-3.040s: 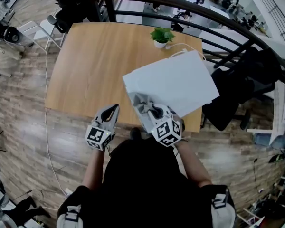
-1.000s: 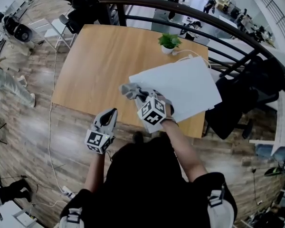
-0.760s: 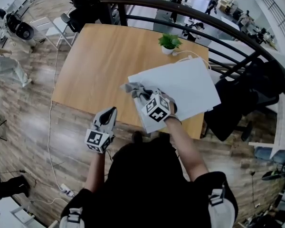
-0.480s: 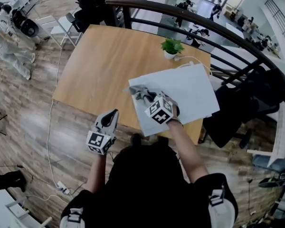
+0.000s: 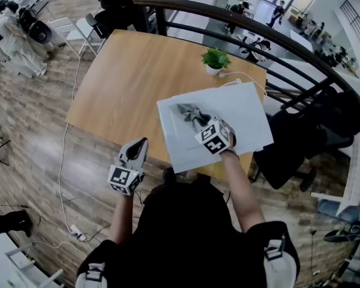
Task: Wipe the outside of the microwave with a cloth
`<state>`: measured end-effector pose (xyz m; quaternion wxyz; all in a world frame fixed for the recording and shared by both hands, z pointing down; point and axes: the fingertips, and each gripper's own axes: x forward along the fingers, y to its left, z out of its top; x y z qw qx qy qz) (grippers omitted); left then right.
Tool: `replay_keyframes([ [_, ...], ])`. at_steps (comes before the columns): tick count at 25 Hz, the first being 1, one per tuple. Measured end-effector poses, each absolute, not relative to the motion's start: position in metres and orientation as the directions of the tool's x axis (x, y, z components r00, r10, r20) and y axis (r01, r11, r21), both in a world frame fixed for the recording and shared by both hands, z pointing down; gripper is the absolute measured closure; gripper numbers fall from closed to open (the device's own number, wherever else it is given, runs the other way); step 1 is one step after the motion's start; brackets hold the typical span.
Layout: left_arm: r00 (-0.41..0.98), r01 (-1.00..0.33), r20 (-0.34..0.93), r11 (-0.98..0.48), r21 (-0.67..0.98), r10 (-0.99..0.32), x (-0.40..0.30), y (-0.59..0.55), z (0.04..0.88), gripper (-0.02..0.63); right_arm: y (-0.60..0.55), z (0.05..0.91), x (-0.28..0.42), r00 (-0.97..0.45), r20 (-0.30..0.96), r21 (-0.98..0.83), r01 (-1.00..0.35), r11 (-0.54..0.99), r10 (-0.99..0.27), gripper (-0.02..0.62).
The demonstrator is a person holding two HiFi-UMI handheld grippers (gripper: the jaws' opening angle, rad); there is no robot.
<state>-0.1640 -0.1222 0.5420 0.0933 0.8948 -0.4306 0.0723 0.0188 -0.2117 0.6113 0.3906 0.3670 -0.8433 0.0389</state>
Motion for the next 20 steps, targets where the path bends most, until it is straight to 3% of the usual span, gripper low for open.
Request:
replay_keyframes([
  [20,0.604,-0.795,0.218,-0.601,0.086,-0.767,-0.112,-0.123,0.535,0.603,-0.229,0.612,0.118,-0.371,0.699,0.221,-0.701,0.678,-0.612,0.569],
])
